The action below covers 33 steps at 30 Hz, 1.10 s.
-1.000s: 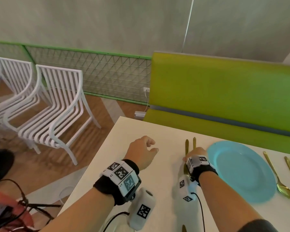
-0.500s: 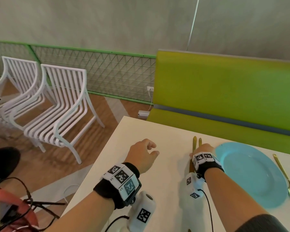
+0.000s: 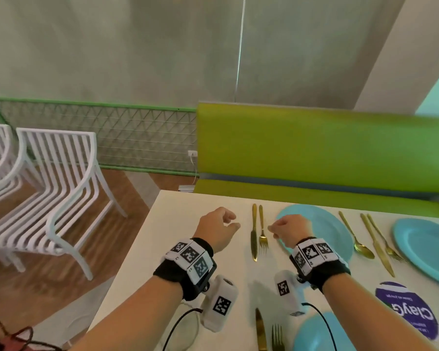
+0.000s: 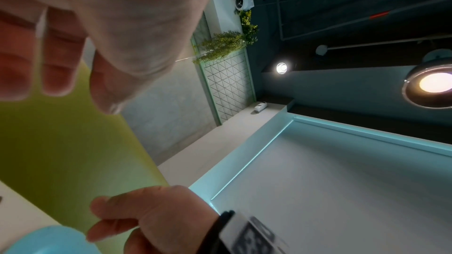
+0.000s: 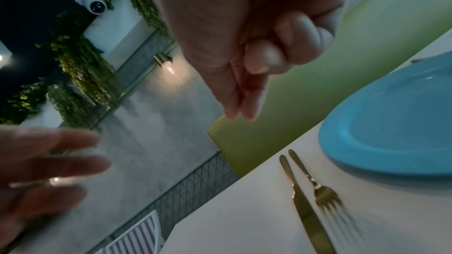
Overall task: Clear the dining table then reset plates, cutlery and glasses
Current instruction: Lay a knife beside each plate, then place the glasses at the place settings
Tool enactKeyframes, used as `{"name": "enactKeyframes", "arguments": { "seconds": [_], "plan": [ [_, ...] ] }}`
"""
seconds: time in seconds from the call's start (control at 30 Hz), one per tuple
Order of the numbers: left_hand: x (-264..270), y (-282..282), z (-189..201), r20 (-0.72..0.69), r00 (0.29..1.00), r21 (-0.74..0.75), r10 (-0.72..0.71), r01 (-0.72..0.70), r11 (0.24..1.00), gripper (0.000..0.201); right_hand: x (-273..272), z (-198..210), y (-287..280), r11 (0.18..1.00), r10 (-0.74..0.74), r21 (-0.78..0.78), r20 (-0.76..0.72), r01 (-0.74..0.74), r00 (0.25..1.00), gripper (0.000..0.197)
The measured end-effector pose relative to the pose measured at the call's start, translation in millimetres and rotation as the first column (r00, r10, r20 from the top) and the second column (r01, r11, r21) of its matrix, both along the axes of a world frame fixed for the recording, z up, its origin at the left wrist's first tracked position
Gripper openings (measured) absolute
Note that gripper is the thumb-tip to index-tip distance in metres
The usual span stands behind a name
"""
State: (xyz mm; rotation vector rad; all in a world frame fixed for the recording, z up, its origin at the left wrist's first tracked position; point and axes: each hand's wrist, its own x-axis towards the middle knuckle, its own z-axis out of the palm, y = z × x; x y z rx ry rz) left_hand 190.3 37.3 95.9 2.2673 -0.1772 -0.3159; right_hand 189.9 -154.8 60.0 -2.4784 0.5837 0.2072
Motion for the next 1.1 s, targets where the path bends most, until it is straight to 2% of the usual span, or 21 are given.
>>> {"name": "enactKeyframes", "arguments": {
  "seconds": [0.07, 0.2, 0.3, 0.37, 0.47, 0.53, 0.57, 0.67, 0.8, 0.87, 0.93, 1.0, 1.1],
  "plan": [
    [-14, -9, 6, 0.003, 1.000, -0.007, -0.017, 0.017, 1.000, 0.028, -31, -1, 3, 0.999, 0.011, 0.035, 0.018, -0.012, 1.000, 0.030],
    [-47, -19, 9, -0.002, 1.000, 0.002, -0.028, 0.028, 1.000, 0.027, -85, -9, 16, 0.990, 0.087, 0.112, 0.021, -0.089, 0.996, 0.019],
    [-85, -19, 1, -0.018, 1.000, 0.004, 0.004, -0.004, 1.000, 0.029, -123, -24, 21, 0.979, 0.147, 0.143, -0.007, -0.144, 0.989, 0.022],
    [-112, -14, -10, -0.015, 0.997, -0.002, 0.075, -0.075, 0.997, 0.030, -147, -33, 25, 0.978, 0.155, 0.146, -0.024, -0.150, 0.988, 0.026],
    [-150, 8, -24, 0.018, 0.967, -0.073, 0.253, -0.252, 0.965, 0.032, -178, -45, 35, 0.977, 0.137, 0.168, -0.030, -0.130, 0.990, 0.023],
    [-162, 26, -30, 0.075, 0.921, -0.117, 0.382, -0.373, 0.921, 0.032, -188, -51, 40, 0.978, 0.130, 0.166, -0.038, -0.122, 0.991, 0.013],
    [-187, 48, -29, 0.107, 0.881, -0.128, 0.461, -0.448, 0.885, 0.032, -206, -52, 54, 0.972, 0.179, 0.165, -0.066, -0.167, 0.982, 0.011],
    [-205, 82, -34, 0.183, 0.775, -0.121, 0.605, -0.593, 0.796, 0.039, -220, -61, 67, 0.964, 0.213, 0.180, -0.086, -0.195, 0.973, 0.004],
    [-224, 125, -34, 0.246, 0.619, -0.129, 0.746, -0.742, 0.658, 0.044, -231, -61, 90, 0.960, 0.232, 0.177, -0.074, -0.216, 0.970, 0.033],
    [-230, 144, -38, 0.244, 0.566, -0.111, 0.787, -0.790, 0.603, 0.046, -235, -60, 103, 0.960, 0.229, 0.185, -0.094, -0.209, 0.969, 0.040],
    [-233, 162, -46, 0.179, 0.539, -0.059, 0.823, -0.829, 0.556, 0.051, -236, -62, 115, 0.952, 0.235, 0.225, -0.109, -0.206, 0.966, 0.047],
    [-231, 179, -60, 0.078, 0.567, 0.009, 0.820, -0.823, 0.569, 0.055, -235, -64, 128, 0.946, 0.253, 0.239, -0.119, -0.219, 0.960, 0.057],
    [-227, 194, -89, -0.066, 0.726, 0.174, 0.685, -0.667, 0.724, 0.068, -237, -69, 148, 0.940, 0.262, 0.261, -0.137, -0.221, 0.955, 0.074]
  ]
}}
